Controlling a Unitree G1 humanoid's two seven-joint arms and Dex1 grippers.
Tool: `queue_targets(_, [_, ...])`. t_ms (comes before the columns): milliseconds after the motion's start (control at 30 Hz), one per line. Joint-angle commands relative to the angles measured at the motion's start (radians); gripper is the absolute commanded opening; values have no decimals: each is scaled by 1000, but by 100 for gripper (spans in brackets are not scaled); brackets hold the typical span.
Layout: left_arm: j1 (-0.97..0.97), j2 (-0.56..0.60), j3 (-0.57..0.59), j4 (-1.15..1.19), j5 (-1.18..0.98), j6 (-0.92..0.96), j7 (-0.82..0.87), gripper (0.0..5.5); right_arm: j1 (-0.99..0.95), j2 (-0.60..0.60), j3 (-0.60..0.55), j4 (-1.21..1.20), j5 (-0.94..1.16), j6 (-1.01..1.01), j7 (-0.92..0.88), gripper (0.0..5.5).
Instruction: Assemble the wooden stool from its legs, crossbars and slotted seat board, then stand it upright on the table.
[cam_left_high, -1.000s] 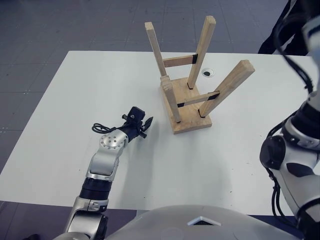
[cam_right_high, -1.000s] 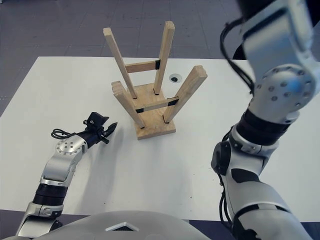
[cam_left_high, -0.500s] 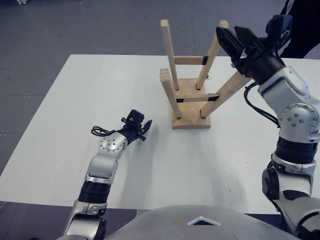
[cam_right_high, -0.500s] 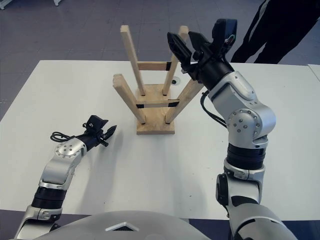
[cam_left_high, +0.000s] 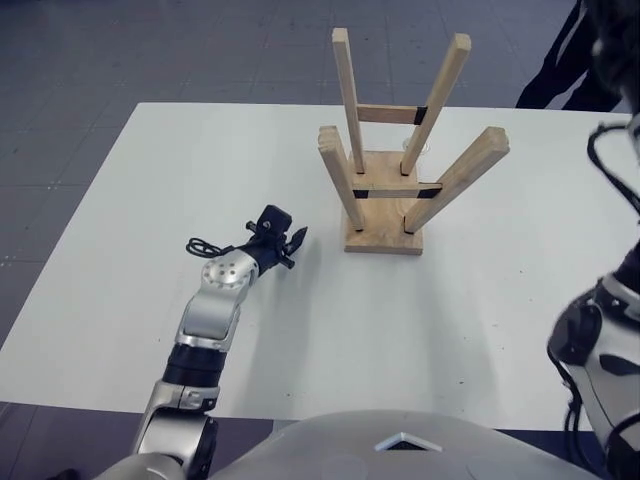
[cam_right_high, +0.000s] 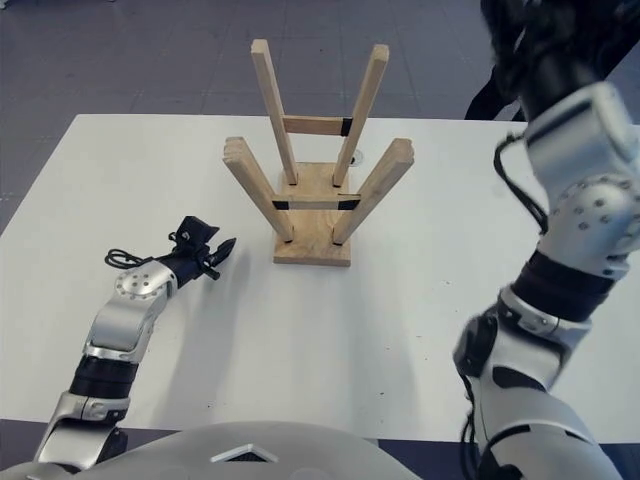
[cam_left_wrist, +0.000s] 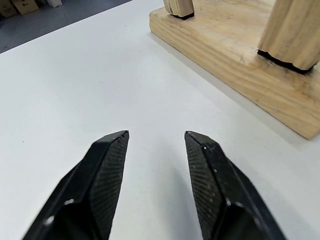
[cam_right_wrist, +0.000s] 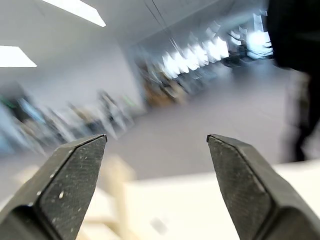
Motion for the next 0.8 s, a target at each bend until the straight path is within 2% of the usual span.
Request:
queue_targets(33, [-137,-24,-38,137,42,-36,5,209,238,-80,193,100,-234,-107,132,371])
queue_targets(133, [-189,-51,-53,222,56,-65,15,209,305,-38,285,98,-315,-181,214,371])
queue_targets(300, [-201,-88,-74,288,69,-70,14,209,235,110,420,197,-404,-269,294,371])
queue_targets(400, [-190,-98,-95,287,77,-56,4,209,181,188,488,348,-484,-332,317,371])
queue_targets(567, [-169,-136,-119,253,69,-57,-1,209,119,256,517,520,-548,-435,380,371])
queue_targets(667, [-132,-135,-115,172,49,-37,-16,209,98,270,535,552,-559,-494,474,371])
queue_targets(800, [-75,-116,-119,24,37,10,-37,209,-5,306,545,752,-599,-612,573,371])
